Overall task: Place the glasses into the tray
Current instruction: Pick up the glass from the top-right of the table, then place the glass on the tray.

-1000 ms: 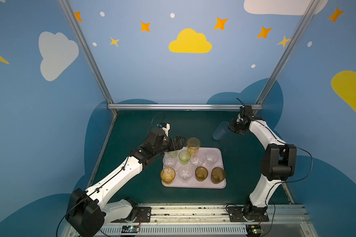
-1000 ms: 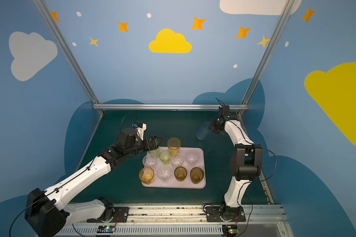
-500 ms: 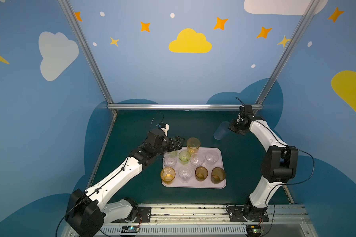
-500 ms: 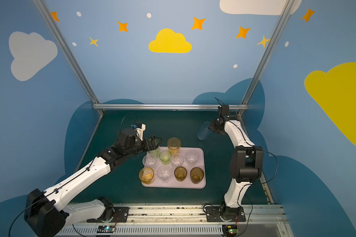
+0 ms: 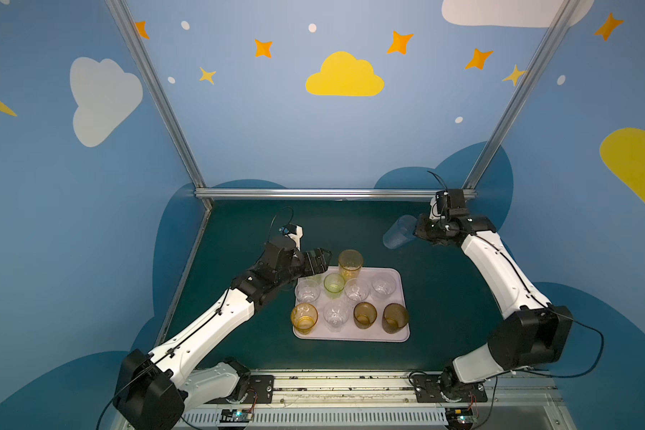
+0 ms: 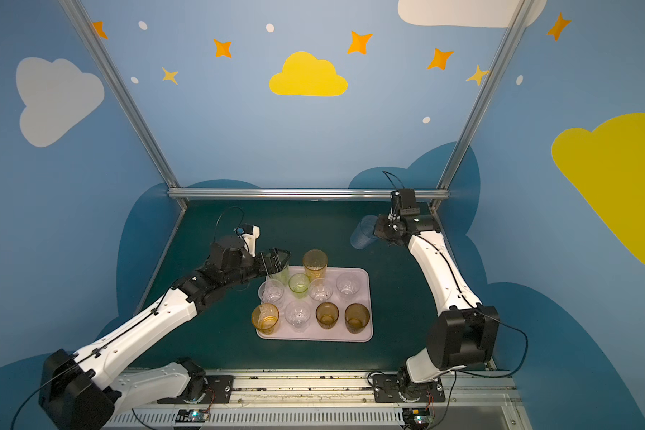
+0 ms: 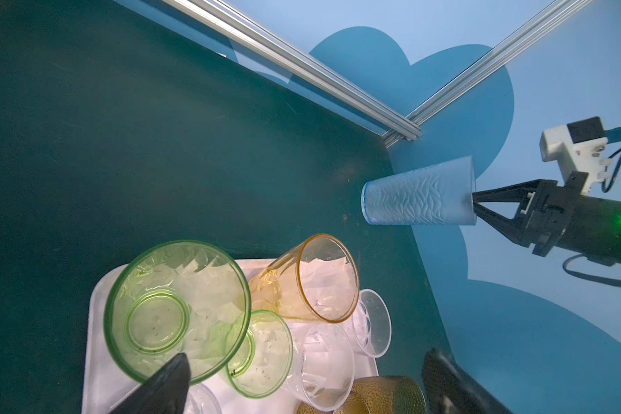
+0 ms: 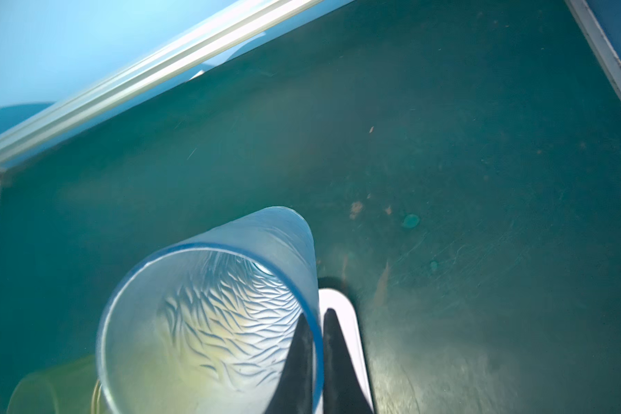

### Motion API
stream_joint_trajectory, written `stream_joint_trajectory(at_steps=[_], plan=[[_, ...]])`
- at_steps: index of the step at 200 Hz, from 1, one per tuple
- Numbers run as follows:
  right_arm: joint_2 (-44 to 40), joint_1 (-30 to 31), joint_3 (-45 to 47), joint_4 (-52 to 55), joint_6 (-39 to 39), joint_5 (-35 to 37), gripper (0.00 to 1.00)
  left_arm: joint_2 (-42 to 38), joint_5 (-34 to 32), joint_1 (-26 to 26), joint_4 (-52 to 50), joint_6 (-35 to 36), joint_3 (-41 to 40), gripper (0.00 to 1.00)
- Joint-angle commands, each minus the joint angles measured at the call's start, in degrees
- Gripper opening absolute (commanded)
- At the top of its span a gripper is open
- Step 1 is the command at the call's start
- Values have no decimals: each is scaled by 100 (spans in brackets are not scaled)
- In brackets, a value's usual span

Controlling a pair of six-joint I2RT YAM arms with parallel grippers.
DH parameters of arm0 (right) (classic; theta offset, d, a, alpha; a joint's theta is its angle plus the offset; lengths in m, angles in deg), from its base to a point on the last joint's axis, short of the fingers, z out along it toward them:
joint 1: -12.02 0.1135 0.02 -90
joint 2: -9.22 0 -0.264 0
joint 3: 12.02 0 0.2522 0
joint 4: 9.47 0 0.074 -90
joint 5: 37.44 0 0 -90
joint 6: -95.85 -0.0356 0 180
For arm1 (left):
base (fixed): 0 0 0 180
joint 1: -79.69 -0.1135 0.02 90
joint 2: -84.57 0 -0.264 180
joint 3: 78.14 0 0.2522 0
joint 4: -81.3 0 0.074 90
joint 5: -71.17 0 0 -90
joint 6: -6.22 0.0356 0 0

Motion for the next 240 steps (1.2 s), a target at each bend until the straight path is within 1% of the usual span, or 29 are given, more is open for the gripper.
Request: stream_joint_trajectory(at_steps=[1,33,60,119,158,212,217,222,233,240], plan=[[-230,190,268,145,157,121,0,-202,-177,20,-18,-64,-152,100],[-288,450,597,86,89,56,0,-378,-301,20,9,-138,-327,100],[-189,702,652,127,89,60,0,-490,-397,14,-4,-139,-439,100],[163,1161,608,244,45,302,0,-630,-641,4,-34,-122,-628,100],[461,1297,454,418,61,479,0,-887,-1106,-23,-52,-204,-807,100],[703,1439,317,569,101,719,0,-1117,-1290,-154,-24,-184,-993,100],[732,1444,310,571,100,713,6,-1113,-1290,-169,-33,-186,-998,100],[747,1446,313,581,100,725,16,-1117,-1290,-188,-43,-198,-1002,100],[793,1446,289,601,99,734,30,-1106,-1290,-230,-59,-185,-1002,100],[817,1447,278,603,107,736,42,-1099,-1319,-257,-82,-190,-1002,100]])
